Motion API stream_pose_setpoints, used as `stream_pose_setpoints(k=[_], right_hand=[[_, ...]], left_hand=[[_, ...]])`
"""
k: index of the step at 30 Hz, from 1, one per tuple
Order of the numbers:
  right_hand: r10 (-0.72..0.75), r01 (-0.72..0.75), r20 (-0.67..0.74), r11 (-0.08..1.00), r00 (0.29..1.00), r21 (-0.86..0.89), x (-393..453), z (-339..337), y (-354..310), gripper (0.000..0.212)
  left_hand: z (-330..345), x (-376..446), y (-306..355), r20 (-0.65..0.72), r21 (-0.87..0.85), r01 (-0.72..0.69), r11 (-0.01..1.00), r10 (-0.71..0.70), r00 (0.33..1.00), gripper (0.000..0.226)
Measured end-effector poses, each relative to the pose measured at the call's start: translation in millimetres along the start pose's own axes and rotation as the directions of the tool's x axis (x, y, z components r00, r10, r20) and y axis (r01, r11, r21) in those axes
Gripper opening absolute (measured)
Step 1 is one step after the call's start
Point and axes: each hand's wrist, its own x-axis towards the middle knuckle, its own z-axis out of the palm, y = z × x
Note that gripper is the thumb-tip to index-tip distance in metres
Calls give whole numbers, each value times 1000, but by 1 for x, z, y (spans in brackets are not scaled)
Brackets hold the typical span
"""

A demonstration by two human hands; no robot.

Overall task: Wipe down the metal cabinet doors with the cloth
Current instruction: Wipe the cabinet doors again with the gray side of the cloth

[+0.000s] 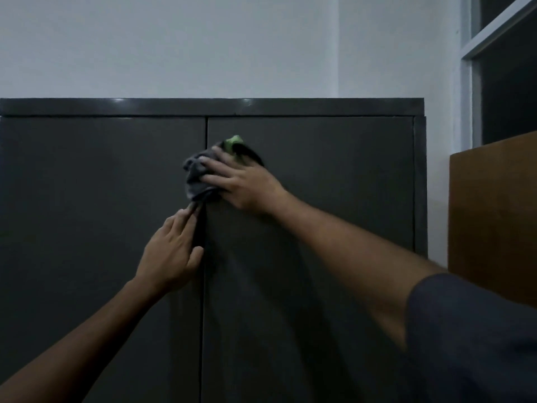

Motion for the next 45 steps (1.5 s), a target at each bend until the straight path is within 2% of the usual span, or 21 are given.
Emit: stream_pose_setpoints(k=[1, 3, 5, 8, 10, 12, 14, 17, 18, 21, 24, 27, 31, 35, 37, 39, 41, 43, 45], right_hand=[[44, -44, -32, 999, 999, -6, -20, -3, 21, 47], [286, -286, -115, 958, 951, 15, -65, -17, 69, 47], [543, -542, -144, 839, 828, 47, -112, -39, 111, 49], [797, -791, -124, 603, 591, 103, -173, -53, 129, 54], [887, -880, -137, 457, 441, 132, -205, -43, 106, 56], [918, -910, -134, 391, 373, 140, -237, -27, 64, 58], [911, -904, -99, 410, 400, 120, -273, -11, 12, 60], [874, -873, 44, 479, 484, 97, -330, 15, -71, 64], [846, -850, 91, 520, 526, 84, -346, 24, -99, 65], [671, -694, 215, 719, 710, 47, -371, 47, -174, 70], [458, -491, 237, 866, 857, 101, -343, 59, -207, 67], [262, -292, 162, 935, 951, 203, -265, 63, -214, 61], [104, -127, 89, 944, 990, 305, -144, 70, -229, 56], [83, -134, 143, 909, 986, 395, -77, 78, -267, 52], [-95, 10, 186, 912, 978, 410, -74, 90, -291, 49], [-314, 197, 220, 881, 924, 430, -85, 102, -306, 41], [-431, 304, 215, 841, 876, 447, -86, 106, -303, 36], [-406, 328, 142, 863, 903, 384, -65, 101, -278, 34], [-241, 232, 5, 938, 970, 256, -18, 90, -236, 36]], left_hand=[[0, 0, -1, -6, 11, -7, 1000, 8, 1000, 85], [-1, -1, 0, -4, 25, -4, 1000, 4, 1000, 86], [-1, -1, 2, 0, 27, 5, 1000, -5, 1000, 86], [-1, -1, 6, 11, 10, 18, 1000, -19, 1000, 87], [2, -2, 5, 16, 3, 20, 1000, -20, 1000, 87], [4, -4, 6, 29, -6, 22, 1000, -22, 999, 88], [4, -5, 9, 34, -23, 29, 999, -28, 999, 89], [3, -6, 15, 31, -63, 43, 997, -41, 999, 90], [4, -7, 16, 32, -77, 48, 996, -46, 998, 91], [3, -9, 18, 47, -113, 59, 992, -54, 997, 93], [-1, -9, 19, 72, -135, 71, 988, -62, 995, 95], [-6, -8, 15, 92, -170, 73, 983, -58, 994, 89], [-21, -11, 0, 123, -231, 5, 973, 24, 992, 85], [-34, -29, -24, 129, -244, -41, 969, 74, 989, 74], [-34, -42, -43, 131, -214, -67, 975, 97, 987, 68], [-33, -56, -69, 152, -164, -108, 980, 133, 979, 64], [-35, -66, -103, 163, -119, -144, 982, 163, 973, 64], [-41, -70, -140, 124, -100, -136, 986, 148, 981, 64], [-48, -70, -172, 57, -120, -54, 991, 61, 997, 63]])
